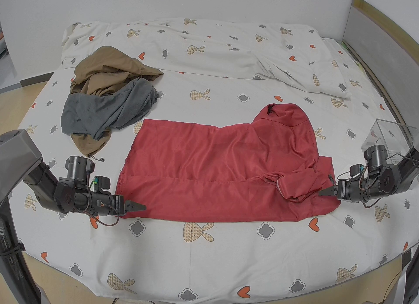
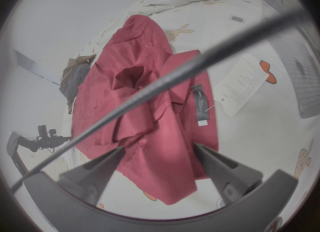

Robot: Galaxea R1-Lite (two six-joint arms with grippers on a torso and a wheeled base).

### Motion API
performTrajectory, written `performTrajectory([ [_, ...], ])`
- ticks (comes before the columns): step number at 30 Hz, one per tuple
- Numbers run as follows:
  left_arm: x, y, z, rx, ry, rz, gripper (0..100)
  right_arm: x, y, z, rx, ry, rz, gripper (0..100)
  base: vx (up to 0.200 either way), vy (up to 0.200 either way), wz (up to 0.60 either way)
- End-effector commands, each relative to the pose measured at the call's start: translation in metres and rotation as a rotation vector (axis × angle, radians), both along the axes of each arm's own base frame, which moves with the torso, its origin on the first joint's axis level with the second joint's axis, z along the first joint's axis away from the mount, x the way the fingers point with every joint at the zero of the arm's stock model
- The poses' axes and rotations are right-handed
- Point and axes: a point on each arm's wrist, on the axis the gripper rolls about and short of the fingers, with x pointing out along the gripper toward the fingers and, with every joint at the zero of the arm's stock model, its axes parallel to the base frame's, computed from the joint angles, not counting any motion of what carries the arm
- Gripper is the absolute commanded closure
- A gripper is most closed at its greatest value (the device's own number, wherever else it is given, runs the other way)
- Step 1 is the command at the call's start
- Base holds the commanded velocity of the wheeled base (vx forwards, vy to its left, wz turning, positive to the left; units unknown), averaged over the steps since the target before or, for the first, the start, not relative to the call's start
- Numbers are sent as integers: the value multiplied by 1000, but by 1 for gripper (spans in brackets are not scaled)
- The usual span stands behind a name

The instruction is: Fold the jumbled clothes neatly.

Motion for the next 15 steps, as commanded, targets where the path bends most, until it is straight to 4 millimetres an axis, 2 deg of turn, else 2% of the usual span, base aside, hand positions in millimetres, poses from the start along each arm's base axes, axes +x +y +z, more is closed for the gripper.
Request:
performTrajectory([
  [1,-1,3,-6,1,20,10,0,1,-3,-1,1,3,-9,100,0,0,0],
  [8,-2,7,-10,12,38,28,0,-4,-22,13,-7,-36,-66,100,0,0,0],
  [15,-4,19,-7,19,42,67,0,-3,-33,13,-13,-41,-95,100,0,0,0],
])
